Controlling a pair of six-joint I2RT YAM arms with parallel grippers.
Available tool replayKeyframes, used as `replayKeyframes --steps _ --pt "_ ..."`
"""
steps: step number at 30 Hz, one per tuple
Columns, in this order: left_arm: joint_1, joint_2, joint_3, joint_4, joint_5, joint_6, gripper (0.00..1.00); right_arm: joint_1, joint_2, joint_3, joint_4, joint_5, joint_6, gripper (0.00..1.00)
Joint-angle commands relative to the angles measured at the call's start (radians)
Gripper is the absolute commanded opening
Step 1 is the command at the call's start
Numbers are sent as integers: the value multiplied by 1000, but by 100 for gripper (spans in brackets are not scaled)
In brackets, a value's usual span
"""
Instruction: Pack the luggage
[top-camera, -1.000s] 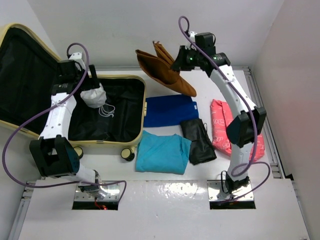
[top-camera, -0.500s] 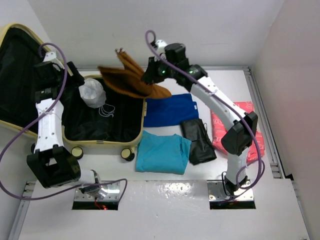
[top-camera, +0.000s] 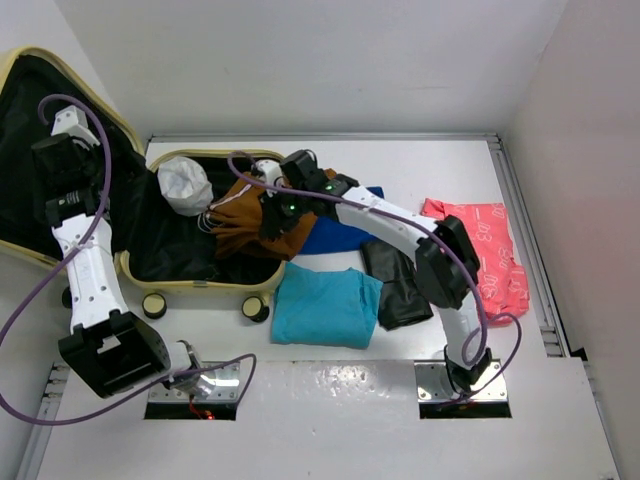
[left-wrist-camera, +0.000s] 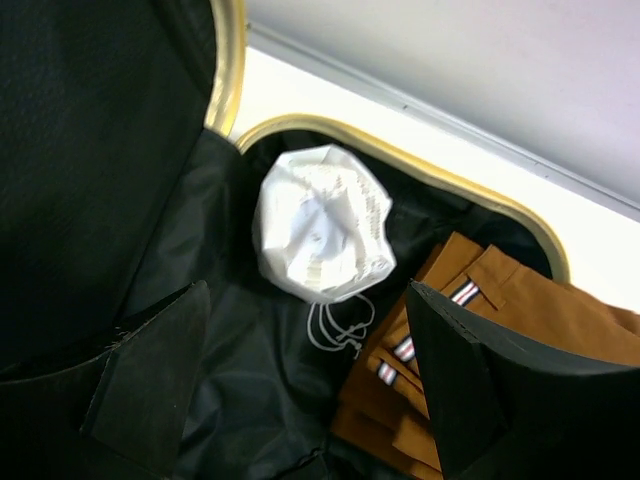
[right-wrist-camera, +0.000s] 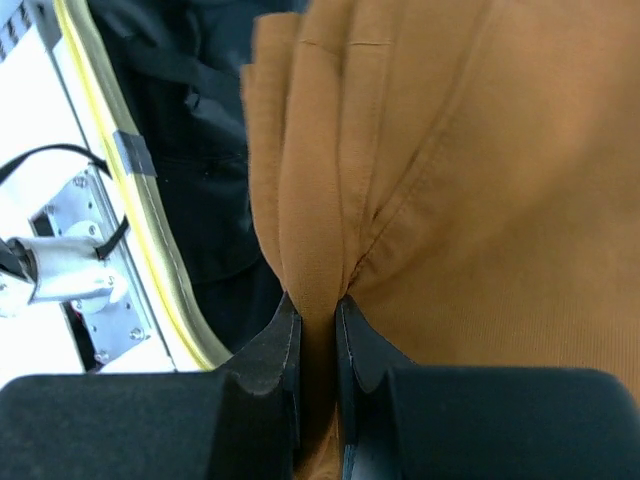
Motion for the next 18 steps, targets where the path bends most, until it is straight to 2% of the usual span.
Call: replayKeyframes --steps 1,5,9,13,15,16,17,18 --pt "30 -27 -21 -2 53 -12 84 55 60 121 117 -91 -87 0" --pt "52 -27 -30 -2 81 -12 84 115 135 232 133 -151 -124 0" --pt "52 -27 -30 -2 92 25 84 153 146 255 163 -240 -179 0" --pt "61 -36 -41 -11 121 62 84 162 138 306 4 -358 -253 0" --pt "70 -36 -50 -11 133 62 84 182 92 272 -75 -433 -336 0" --pt "70 -36 -59 -11 142 62 84 190 76 251 -114 -448 -459 0" --pt "70 -36 -59 -11 142 71 84 199 15 228 -88 -445 -484 0" --pt "70 -36 -59 -11 155 71 84 217 -4 135 -62 -445 -506 0"
